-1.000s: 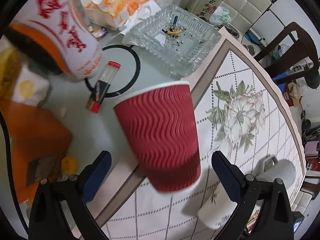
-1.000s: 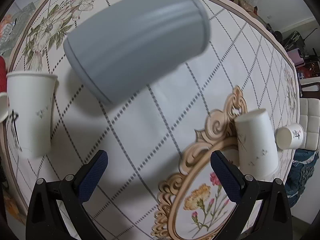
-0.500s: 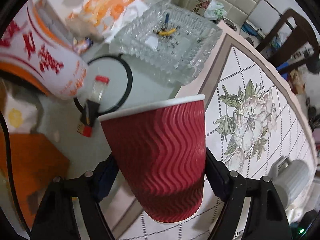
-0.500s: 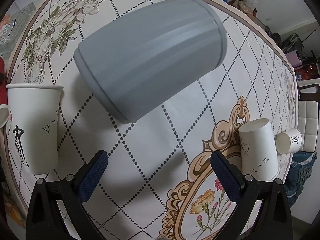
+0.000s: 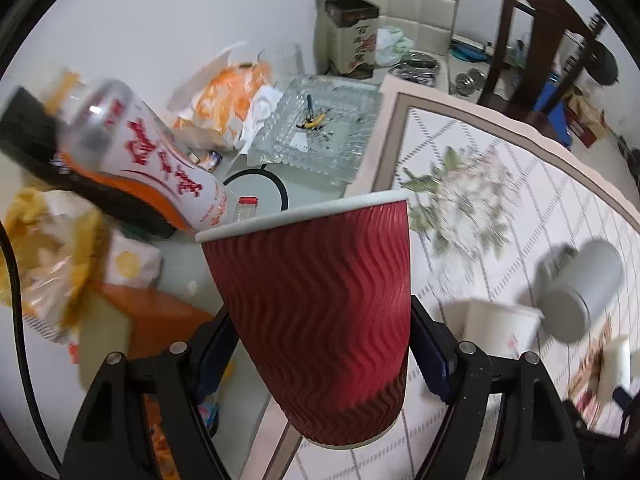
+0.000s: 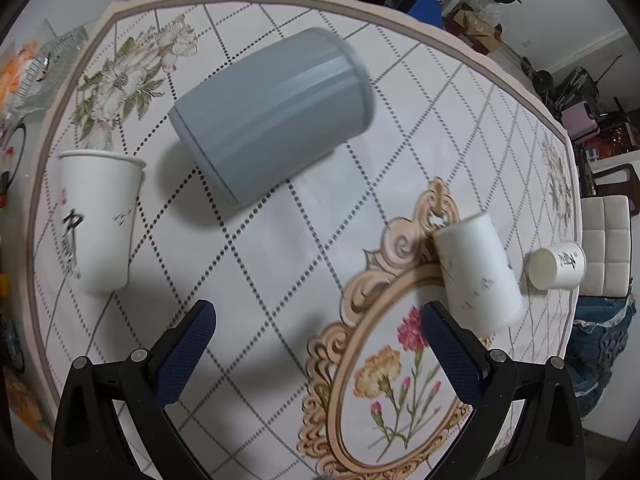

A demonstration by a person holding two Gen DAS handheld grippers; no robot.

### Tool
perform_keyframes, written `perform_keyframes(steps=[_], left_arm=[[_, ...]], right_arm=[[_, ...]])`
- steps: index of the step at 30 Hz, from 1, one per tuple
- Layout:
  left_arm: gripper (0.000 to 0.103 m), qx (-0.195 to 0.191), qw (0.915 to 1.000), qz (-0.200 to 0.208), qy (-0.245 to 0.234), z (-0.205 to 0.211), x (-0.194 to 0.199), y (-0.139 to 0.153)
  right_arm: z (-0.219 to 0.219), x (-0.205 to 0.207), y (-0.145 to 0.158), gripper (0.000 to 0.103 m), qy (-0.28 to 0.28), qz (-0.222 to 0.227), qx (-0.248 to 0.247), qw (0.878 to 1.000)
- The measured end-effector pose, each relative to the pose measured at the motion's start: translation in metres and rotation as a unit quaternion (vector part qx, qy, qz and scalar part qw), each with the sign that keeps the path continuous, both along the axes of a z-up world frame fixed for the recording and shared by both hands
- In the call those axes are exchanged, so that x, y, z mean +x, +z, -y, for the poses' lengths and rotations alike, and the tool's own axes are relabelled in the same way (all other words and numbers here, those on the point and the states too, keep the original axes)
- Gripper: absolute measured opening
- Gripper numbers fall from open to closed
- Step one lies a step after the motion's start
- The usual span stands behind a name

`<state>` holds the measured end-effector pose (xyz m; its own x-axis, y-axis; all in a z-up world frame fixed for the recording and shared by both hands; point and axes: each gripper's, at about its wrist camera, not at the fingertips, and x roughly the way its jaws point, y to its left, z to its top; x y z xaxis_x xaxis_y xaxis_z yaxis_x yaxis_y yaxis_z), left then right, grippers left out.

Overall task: Flip cup upright
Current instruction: 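Lift the red cup with the left gripper and rotate it rim-up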

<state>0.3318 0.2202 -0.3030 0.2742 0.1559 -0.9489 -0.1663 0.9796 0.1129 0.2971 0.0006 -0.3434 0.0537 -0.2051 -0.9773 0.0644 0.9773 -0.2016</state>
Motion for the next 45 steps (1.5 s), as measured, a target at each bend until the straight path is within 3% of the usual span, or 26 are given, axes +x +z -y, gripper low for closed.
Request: perform_keyframes(steps=[8, 17, 24, 32, 37, 45], left_arm=[[0.077, 0.034, 0.9980, 0.008, -0.053, 0.054, -0.073, 0.049], [0.077, 0.026, 0.9920, -0.026, -0.120, 0.145, -0.148, 0.060], [0.077, 0.000, 0.9805, -0.063, -0.186, 0.237, -0.189, 0.030], [0.077, -0.029, 0.9614, -0.134, -0.239, 0.321, -0.209, -0.034], [0.078, -0.027, 0.9543, -0.162, -0.250, 0.346, -0.206, -0.069], [0.080, -0.046, 0.9558, -0.188, -0.222, 0.352, -0.188, -0.091]], right_arm=[[0.039, -0.048, 0.036, 0.103, 0.005, 0.028, 0.020, 0.999], [0.137, -0.127, 0.029, 0.103, -0.035, 0.019, 0.037, 0.999], [0.222, -0.191, 0.004, 0.103, -0.084, -0.008, 0.018, 0.996], [0.287, -0.227, -0.028, 0.103, -0.129, -0.036, 0.011, 0.991], [0.312, -0.237, -0.046, 0.103, -0.142, -0.052, 0.006, 0.988], [0.327, -0.238, -0.057, 0.103, -0.140, -0.056, -0.007, 0.989]])
